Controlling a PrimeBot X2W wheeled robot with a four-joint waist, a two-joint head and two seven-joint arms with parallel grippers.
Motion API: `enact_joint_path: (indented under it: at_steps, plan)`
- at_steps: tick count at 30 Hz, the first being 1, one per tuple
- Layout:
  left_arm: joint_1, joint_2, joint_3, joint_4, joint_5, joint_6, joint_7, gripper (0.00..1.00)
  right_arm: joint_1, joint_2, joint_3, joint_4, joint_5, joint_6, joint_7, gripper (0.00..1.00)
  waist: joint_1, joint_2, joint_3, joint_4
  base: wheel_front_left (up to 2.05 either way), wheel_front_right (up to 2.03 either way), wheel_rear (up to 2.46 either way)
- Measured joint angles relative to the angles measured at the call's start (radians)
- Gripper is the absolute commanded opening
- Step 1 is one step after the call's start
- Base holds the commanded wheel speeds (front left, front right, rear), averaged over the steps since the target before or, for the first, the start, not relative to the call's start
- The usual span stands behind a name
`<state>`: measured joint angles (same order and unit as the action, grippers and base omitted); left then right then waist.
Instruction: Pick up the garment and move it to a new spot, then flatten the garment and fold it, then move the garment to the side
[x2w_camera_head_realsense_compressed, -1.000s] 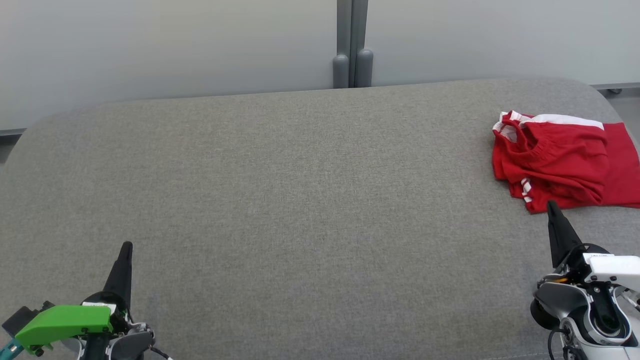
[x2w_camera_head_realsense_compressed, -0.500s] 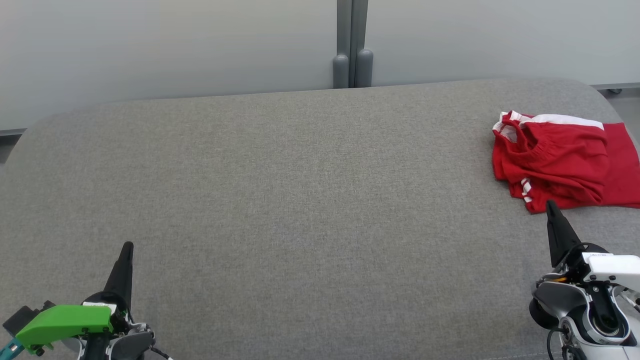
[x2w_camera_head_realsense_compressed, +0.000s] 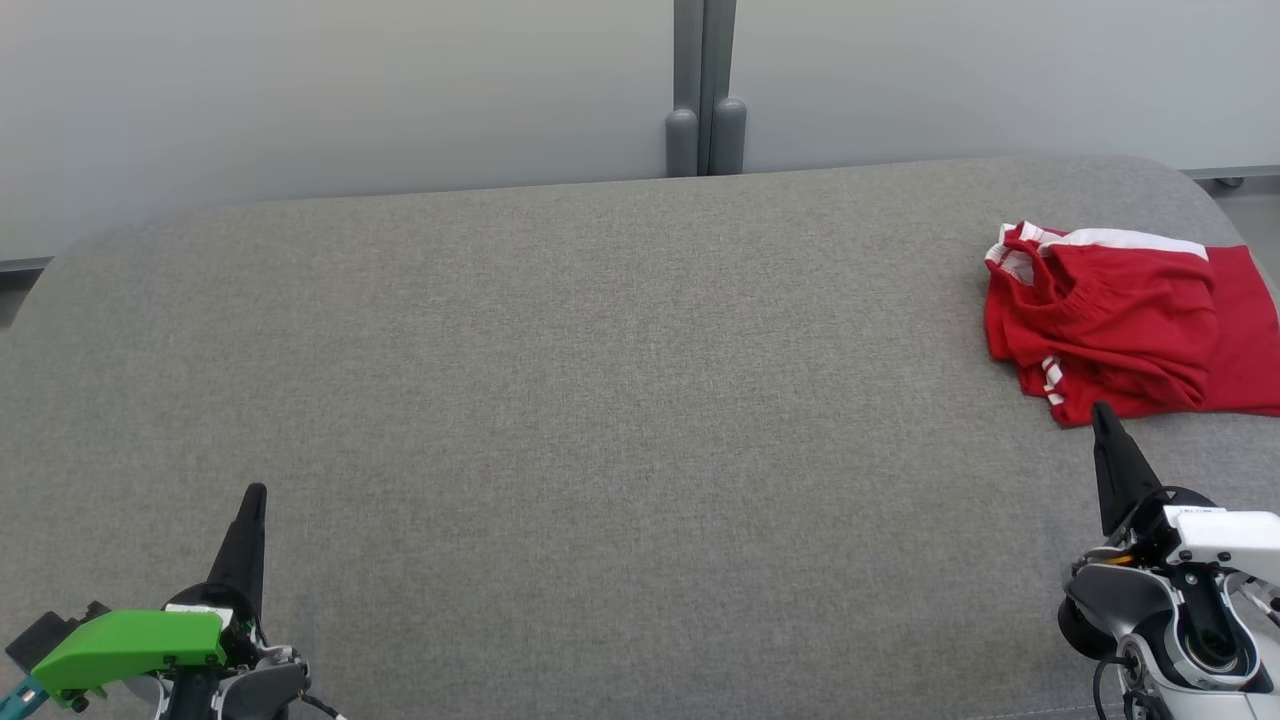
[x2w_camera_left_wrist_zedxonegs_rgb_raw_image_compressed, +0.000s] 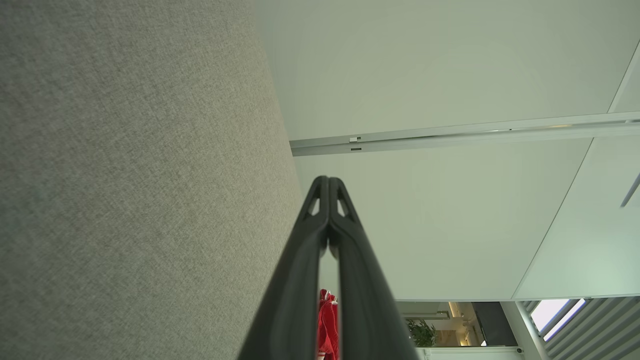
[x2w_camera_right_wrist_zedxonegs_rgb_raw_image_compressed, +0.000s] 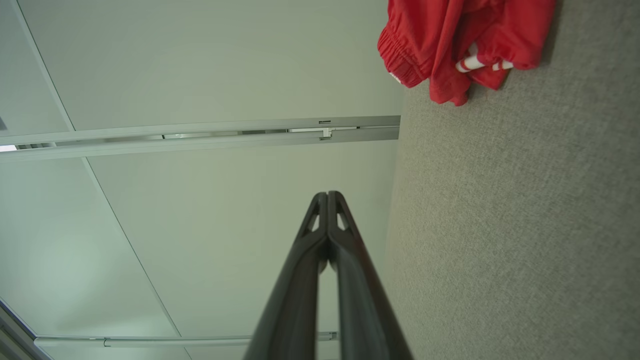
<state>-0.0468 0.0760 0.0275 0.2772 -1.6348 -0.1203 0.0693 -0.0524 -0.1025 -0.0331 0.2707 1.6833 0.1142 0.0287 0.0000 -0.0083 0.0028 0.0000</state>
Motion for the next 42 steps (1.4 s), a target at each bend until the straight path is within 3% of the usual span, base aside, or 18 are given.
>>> enact_joint_path:
  at_steps: [42]
  plan:
    - [-0.007,-0.001,0.002,0.003,0.000,-0.002,0.000,0.00,-0.001,0.002,-0.006,0.006,0.000,0.000,0.005,0.00,0.0000,0.0000,0.000,0.000,0.00,0.00,0.00]
